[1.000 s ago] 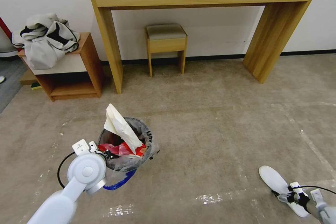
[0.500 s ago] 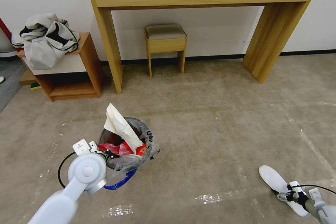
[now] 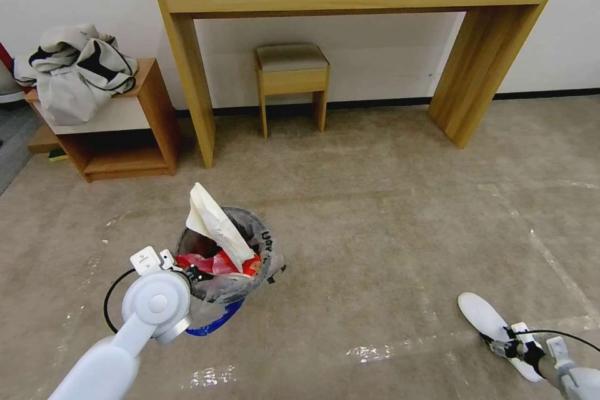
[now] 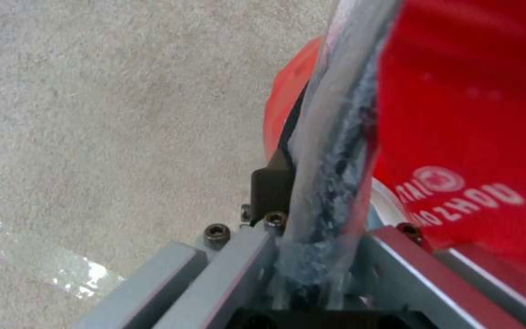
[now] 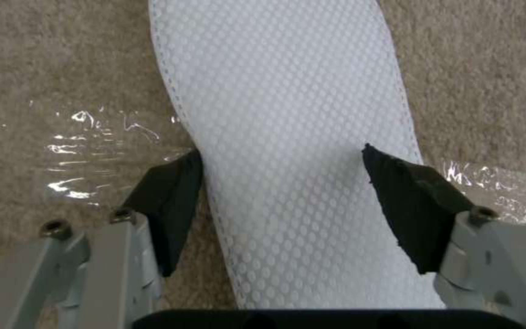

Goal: Pick up the trash bin and place the garbage on the floor into it.

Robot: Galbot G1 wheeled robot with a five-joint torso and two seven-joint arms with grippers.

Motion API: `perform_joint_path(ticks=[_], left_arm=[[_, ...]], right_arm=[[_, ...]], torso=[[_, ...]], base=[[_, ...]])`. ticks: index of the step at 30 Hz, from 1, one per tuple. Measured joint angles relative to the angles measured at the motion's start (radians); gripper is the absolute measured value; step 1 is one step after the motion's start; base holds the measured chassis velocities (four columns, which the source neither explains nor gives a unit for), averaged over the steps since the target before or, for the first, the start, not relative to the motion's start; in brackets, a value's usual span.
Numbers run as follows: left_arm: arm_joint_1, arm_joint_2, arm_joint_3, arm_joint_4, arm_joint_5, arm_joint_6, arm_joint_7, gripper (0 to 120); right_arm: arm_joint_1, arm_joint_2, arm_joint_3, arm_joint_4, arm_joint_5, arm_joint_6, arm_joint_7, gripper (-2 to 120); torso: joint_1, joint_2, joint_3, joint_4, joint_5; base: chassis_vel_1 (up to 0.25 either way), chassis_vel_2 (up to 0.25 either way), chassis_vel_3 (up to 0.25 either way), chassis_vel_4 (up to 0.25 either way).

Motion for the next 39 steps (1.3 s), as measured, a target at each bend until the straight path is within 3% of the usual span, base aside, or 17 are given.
perform_joint_path(ticks=[2,3,13,16,19,22,24,34,39], left_arm=[[-0.001,-0.002,0.001,0.002,0.000,0.000,0.000,0],[-0.003,-0.003,0.002,0.003,0.001,0.000,0.001,0],[-0.003,-0.005,0.002,0.011,0.014,-0.002,0.006,0],[-0.006,-0.007,0.003,0.015,0.019,-0.003,0.007,0],[-0.008,-0.007,0.003,0.016,0.019,-0.003,0.007,0],[-0.010,0.001,0.004,0.015,0.019,-0.007,0.008,0],[-0.010,0.002,0.003,0.014,0.019,-0.008,0.008,0],[0.001,0.001,0.001,0.003,0.032,-0.013,0.007,0],[0.005,0.009,-0.006,-0.009,0.032,-0.015,0.006,0]], right_arm=[[0.004,0.001,-0.005,-0.001,0.005,-0.001,0.000,65],[0.013,0.003,-0.016,-0.003,0.012,-0.002,0.001,61],[0.039,0.012,-0.057,-0.003,0.040,-0.011,0.016,39],[0.044,0.016,-0.073,-0.002,0.051,-0.011,0.025,27],[0.043,0.016,-0.077,0.003,0.055,-0.011,0.026,23],[0.037,0.009,-0.077,0.019,0.066,-0.017,0.029,5],[0.035,0.009,-0.077,0.019,0.067,-0.017,0.029,1],[0.014,0.002,-0.068,0.050,0.076,-0.013,0.046,0],[0.001,-0.014,-0.040,0.096,0.093,0.008,0.015,0]], torso=[[0.000,0.000,0.000,0.0001,0.0004],[0.000,0.000,0.000,0.0014,0.0011],[0.000,0.000,0.000,0.0015,0.0017],[0.000,-0.001,0.000,0.0016,0.0019],[0.000,-0.001,0.000,0.0013,0.0016],[0.000,-0.001,0.000,0.0020,0.0024],[0.000,-0.001,0.000,0.0020,0.0022],[0.000,-0.001,0.000,0.0012,0.0016],[0.000,-0.001,0.000,0.0008,0.0032]], base=[[0.000,0.000,0.000,0.000],[0.000,0.000,0.000,0.000],[0.000,0.000,0.000,0.000],[0.000,0.000,0.000,0.000],[0.000,0.000,0.000,0.000],[0.000,0.000,0.000,0.000],[0.000,0.000,0.000,0.000],[0.000,0.000,0.000,0.000],[0.000,0.000,0.000,0.000]])
